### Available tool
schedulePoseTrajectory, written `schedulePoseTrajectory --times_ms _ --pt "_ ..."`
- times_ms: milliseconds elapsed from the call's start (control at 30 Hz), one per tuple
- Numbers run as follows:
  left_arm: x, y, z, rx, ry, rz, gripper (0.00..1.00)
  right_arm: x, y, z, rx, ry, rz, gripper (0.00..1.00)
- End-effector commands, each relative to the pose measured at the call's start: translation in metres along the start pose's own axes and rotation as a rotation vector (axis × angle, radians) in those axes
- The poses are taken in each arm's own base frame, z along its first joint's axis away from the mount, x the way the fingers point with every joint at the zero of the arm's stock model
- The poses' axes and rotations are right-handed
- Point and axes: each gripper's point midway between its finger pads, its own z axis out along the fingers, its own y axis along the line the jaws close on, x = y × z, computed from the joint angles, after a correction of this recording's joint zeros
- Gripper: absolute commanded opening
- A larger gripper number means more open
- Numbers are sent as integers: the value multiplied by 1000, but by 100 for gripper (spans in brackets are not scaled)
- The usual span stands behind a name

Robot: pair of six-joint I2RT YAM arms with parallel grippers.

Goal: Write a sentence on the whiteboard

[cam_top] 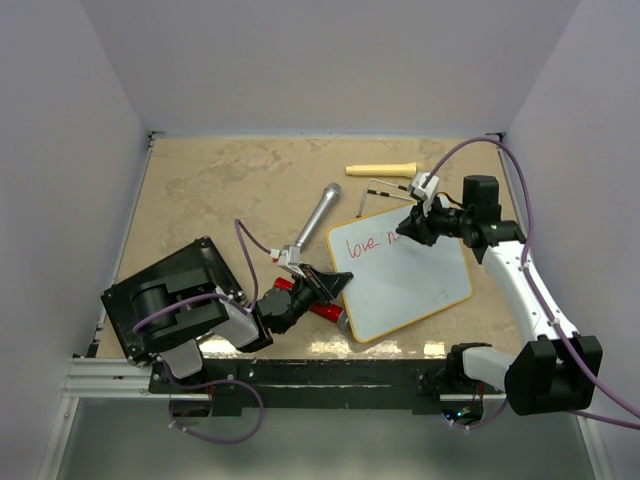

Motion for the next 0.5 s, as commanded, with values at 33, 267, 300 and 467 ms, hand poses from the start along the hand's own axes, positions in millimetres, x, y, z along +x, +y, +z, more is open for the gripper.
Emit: schedulePoseTrajectory --times_ms 33,267,300,467 --pt "9 4 -2 30 27 169 0 -1 3 -2 -22 14 -27 0" --pt "9 4 -2 31 28 170 0 -29 -16 -1 40 -55 -23 0" --pt "9 4 -3 31 30 171 0 -33 -18 -1 49 -66 -24 0" --pt "9 5 -3 30 29 173 0 -38 -30 0 94 -74 -14 0"
